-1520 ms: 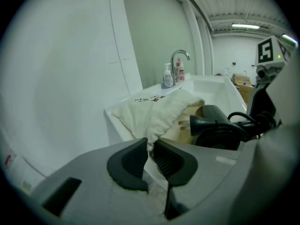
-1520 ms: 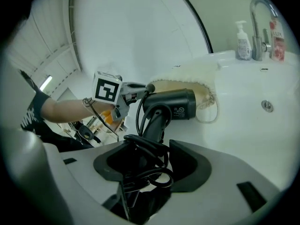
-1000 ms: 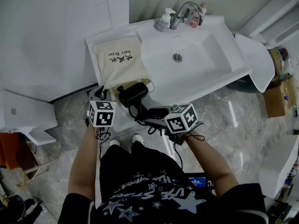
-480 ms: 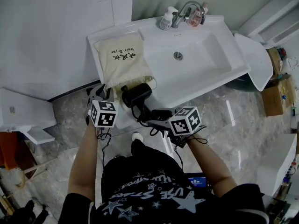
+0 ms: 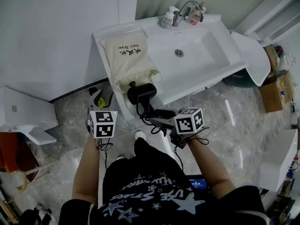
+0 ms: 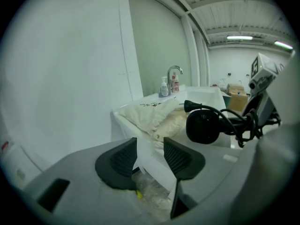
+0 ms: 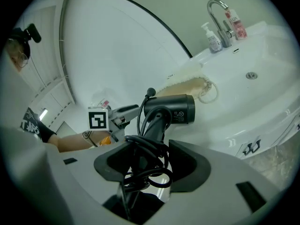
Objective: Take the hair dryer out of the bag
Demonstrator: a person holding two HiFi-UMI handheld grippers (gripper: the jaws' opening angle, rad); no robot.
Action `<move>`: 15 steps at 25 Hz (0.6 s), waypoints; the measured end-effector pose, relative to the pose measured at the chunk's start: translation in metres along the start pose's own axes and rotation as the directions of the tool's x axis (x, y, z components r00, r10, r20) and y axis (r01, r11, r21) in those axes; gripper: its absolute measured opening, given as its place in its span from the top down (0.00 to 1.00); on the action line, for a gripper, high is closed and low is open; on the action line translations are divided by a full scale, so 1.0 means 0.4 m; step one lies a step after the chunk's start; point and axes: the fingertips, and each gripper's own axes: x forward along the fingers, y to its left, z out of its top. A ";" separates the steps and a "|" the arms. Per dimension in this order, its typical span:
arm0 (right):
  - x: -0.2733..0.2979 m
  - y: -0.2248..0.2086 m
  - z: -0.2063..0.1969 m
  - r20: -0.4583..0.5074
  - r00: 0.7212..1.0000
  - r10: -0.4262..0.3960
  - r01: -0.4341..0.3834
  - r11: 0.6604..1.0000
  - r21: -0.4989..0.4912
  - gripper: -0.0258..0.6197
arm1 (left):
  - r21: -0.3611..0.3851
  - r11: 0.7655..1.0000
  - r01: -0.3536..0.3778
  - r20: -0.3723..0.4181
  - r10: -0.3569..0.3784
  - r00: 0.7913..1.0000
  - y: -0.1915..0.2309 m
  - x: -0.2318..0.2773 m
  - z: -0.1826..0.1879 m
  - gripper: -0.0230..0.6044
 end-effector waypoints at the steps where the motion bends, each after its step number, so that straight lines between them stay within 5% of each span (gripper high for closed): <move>1: 0.000 0.007 0.000 0.019 1.000 0.001 -0.001 1.000 0.013 0.60 | -0.027 1.000 0.002 0.006 -0.002 1.000 0.002 -0.024 -0.006 0.66; 8: -0.014 0.031 0.019 0.158 0.987 -0.018 0.006 0.997 0.078 0.60 | -0.139 0.988 0.063 0.019 -0.061 0.998 -0.027 -0.127 -0.075 0.68; 15: -0.052 0.058 0.055 0.292 0.955 -0.048 0.018 0.994 0.104 0.60 | -0.208 0.975 0.081 0.090 -0.064 0.994 -0.028 -0.197 -0.051 0.83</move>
